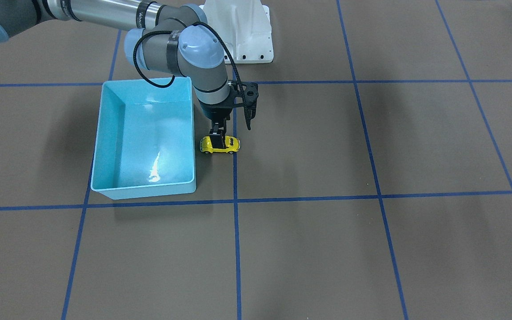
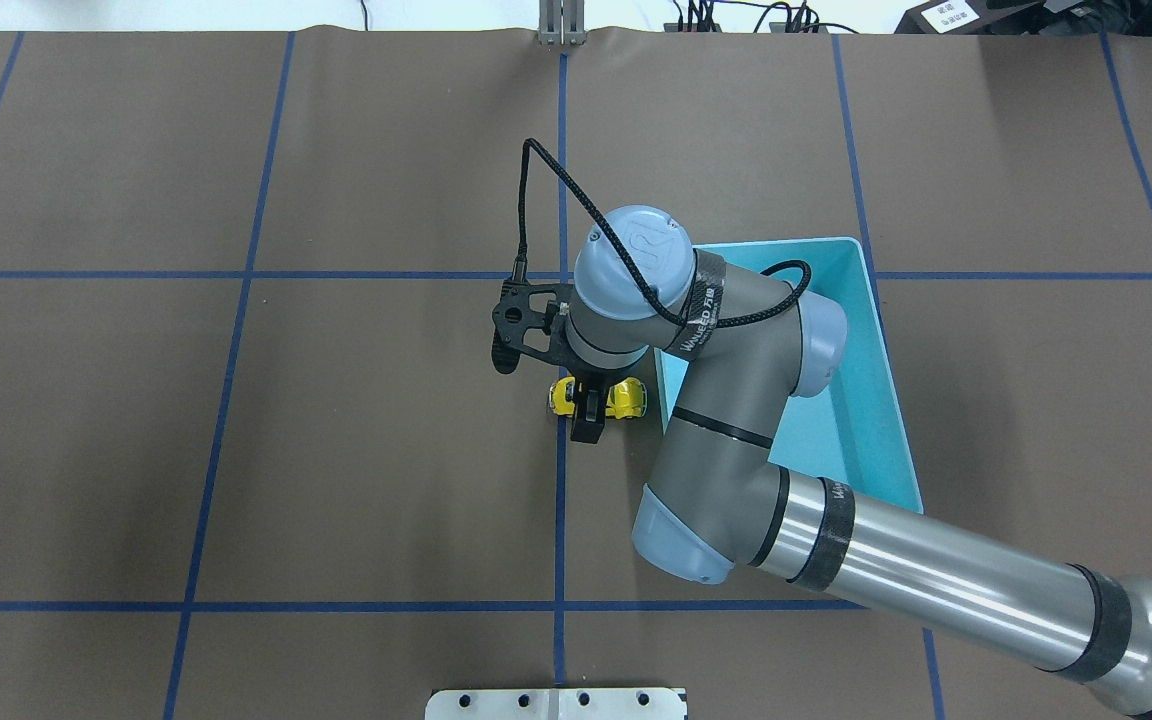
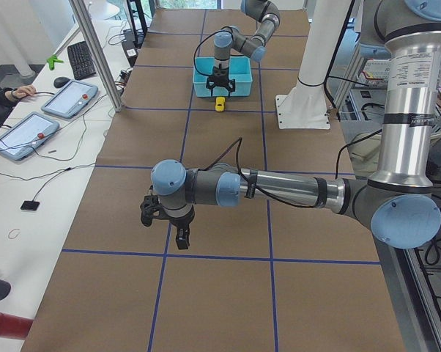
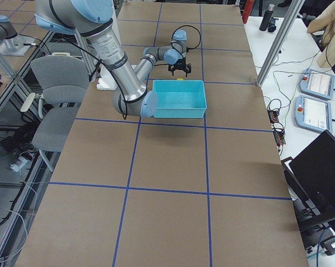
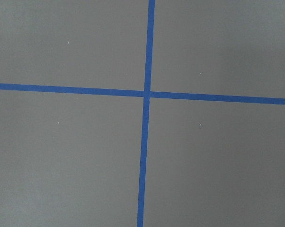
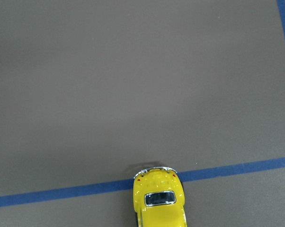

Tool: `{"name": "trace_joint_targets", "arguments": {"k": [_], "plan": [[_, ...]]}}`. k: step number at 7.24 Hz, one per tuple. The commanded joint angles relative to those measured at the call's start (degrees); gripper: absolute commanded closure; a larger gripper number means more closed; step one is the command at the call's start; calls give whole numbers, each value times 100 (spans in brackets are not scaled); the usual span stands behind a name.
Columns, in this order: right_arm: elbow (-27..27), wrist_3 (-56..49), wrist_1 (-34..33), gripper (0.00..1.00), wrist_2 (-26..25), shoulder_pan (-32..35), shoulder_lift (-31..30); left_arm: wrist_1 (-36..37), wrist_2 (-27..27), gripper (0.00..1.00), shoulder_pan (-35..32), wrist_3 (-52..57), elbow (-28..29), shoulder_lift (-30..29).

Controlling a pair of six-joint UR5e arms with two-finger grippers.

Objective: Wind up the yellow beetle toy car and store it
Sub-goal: 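Move the right gripper over the car beside the bin and lower it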

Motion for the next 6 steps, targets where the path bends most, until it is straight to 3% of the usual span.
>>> {"name": "trace_joint_targets", "arguments": {"k": [1,4,6], "plan": [[-193,-39,29,0,-25,-49,-12,4,-10,0,0,-4,-37,56],[-256,-39,64,0,-121,-58,-47,-13,-10,0,-53,5,-37,144],[-544,-30,450,8,-157,-67,-30,-13,-1,0,-53,5,-11,144]]}}
